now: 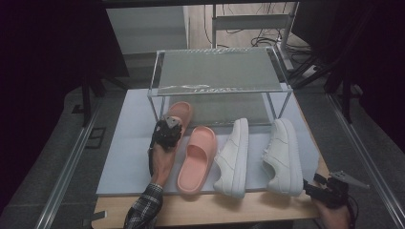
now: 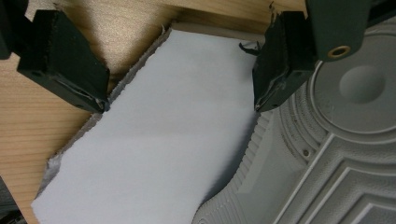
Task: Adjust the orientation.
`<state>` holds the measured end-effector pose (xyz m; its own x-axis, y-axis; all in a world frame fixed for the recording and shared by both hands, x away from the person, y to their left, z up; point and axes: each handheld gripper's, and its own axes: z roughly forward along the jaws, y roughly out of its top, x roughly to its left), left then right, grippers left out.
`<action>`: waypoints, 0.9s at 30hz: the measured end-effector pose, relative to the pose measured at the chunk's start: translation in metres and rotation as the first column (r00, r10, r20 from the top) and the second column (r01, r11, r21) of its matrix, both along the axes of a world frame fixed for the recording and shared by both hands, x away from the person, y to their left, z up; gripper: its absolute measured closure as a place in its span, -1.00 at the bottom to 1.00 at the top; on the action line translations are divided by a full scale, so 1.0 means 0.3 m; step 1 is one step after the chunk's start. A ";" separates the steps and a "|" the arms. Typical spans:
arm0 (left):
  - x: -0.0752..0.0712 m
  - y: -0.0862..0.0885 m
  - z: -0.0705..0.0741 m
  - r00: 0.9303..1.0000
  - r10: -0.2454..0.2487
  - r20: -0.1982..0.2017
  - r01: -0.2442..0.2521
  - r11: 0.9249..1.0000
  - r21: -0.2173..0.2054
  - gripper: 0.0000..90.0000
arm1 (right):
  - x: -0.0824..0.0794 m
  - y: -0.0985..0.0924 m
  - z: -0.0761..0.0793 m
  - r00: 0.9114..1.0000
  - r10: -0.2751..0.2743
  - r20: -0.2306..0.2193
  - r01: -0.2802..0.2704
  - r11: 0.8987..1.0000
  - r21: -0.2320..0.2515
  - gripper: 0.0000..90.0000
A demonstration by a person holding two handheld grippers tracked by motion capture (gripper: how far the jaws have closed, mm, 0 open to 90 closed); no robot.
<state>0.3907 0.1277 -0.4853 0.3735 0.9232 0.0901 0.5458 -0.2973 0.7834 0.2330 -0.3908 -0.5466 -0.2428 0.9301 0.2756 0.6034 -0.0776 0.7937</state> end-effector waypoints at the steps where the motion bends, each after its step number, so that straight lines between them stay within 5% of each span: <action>1: 0.004 -0.001 -0.005 1.000 0.001 -0.007 -0.001 1.000 -0.003 0.89 | 0.000 0.000 0.000 1.000 0.000 -0.001 0.000 1.000 0.002 -0.58; 10: -0.051 0.058 0.019 0.999 -0.036 -0.015 0.034 0.995 -0.097 0.64 | 0.000 0.000 0.000 1.000 0.000 -0.001 0.000 1.000 0.003 -0.58; 14: -0.086 0.100 0.020 0.995 -0.087 -0.040 0.080 0.985 -0.156 0.44 | 0.000 0.000 0.000 1.000 0.000 -0.001 0.000 1.000 0.002 -0.58; 27: -0.267 0.236 -0.005 0.993 -0.114 -0.030 0.109 0.985 -0.136 0.99 | -0.001 0.001 0.000 1.000 -0.001 0.000 0.001 1.000 0.001 -0.58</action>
